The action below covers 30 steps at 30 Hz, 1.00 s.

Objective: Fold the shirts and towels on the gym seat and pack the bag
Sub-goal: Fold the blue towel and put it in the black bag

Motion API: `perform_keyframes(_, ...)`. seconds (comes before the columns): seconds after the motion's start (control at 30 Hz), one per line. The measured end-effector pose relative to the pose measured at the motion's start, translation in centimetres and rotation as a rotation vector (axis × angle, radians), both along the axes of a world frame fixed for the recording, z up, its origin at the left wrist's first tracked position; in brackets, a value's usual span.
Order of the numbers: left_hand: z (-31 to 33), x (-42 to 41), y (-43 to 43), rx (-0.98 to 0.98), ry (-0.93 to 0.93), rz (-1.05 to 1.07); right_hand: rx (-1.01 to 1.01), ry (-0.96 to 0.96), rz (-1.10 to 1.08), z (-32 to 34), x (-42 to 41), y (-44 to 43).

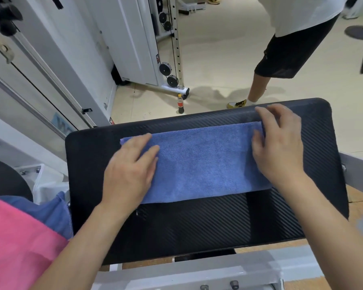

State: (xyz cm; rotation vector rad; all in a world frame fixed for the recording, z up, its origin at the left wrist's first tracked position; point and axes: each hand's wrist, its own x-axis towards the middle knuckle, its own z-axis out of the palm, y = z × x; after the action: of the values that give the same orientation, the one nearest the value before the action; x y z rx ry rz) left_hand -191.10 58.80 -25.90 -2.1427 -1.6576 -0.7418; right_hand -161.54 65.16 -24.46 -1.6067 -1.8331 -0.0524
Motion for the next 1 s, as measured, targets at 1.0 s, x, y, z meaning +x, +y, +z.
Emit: perform_keyframes(1.0, -2.8, -3.0, -5.7, -0.208, 0.217, -0.190, -0.028, -0.413, 0.480, -3.3, 0.8, -4.7)
